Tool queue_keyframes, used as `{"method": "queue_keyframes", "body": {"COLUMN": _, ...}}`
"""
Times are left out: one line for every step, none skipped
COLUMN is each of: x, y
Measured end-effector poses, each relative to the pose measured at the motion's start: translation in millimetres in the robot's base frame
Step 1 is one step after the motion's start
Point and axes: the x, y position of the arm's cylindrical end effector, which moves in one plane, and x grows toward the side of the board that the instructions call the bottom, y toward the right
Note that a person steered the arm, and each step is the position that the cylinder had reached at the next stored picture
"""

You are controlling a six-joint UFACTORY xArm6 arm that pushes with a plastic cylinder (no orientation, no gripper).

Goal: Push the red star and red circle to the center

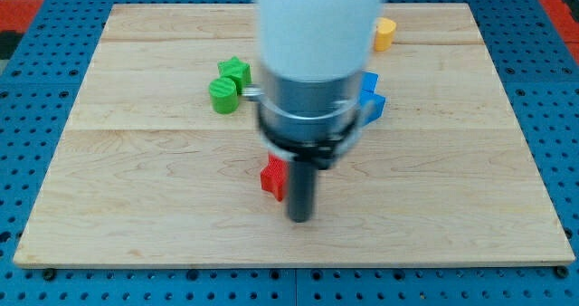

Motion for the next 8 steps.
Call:
{"method": "queue_keyframes", "body": {"x": -23, "y": -51}}
{"method": "queue_keyframes", "body": {"x": -41, "y": -47}}
{"method": "queue_keyframes", "body": {"x": -39, "y": -76}}
{"method": "queue_keyframes", "body": {"x": -11, "y": -50}}
{"method": "queue_keyframes", "body": {"x": 8, "y": -12}}
{"method": "queue_keyframes", "body": {"x": -12, "y": -9}}
{"method": "queue_keyframes", "body": {"x": -28, "y": -10}}
{"method": "queue_keyframes", "body": {"x": -37, "y": -10}}
